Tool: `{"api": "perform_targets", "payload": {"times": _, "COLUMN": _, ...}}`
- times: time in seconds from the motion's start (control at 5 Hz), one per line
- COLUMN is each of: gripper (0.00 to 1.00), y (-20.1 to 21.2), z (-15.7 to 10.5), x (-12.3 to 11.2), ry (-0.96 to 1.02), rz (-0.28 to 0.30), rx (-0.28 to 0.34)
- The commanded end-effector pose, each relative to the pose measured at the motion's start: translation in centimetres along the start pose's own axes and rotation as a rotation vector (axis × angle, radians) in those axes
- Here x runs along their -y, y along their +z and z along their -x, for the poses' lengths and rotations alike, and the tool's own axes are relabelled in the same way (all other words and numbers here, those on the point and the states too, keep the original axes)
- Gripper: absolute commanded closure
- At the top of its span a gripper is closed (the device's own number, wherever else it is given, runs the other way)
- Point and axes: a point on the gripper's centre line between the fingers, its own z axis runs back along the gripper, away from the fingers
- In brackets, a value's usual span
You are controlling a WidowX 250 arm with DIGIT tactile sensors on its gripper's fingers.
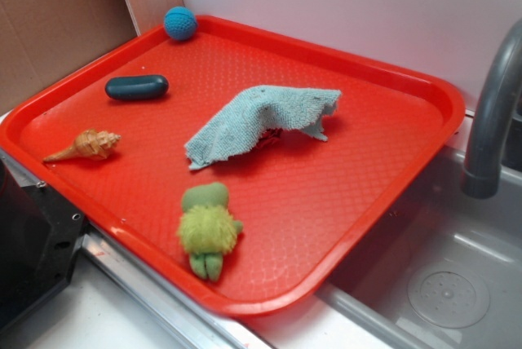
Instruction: Grab the shell.
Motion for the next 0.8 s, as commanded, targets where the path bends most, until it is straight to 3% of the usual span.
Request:
{"api": "perform_targets", "payload": {"times": 0.0, "gripper": 0.0, "y": 0.0, "z": 0.0, "x": 0.0, "ry": 0.0, "rz": 0.0, "rx": 0.0}}
{"api": "perform_targets", "payload": {"times": 0.2, "gripper": 0.0, "y": -4.8, "z": 0.0, "x": -5.2, "ry": -0.099, "rz": 0.013, "rx": 0.004}}
{"api": "perform_targets", "payload": {"times": 0.4, "gripper": 0.0, "y": -9.4, "z": 0.5, "x": -9.1, "ry": -0.132, "rz": -0.03, "rx": 0.028}}
{"api": "perform_targets", "payload": {"times": 0.6, "gripper": 0.0, "y": -14.2, "z": 0.3, "x": -10.3, "ry": -0.2, "rz": -0.083, "rx": -0.012}}
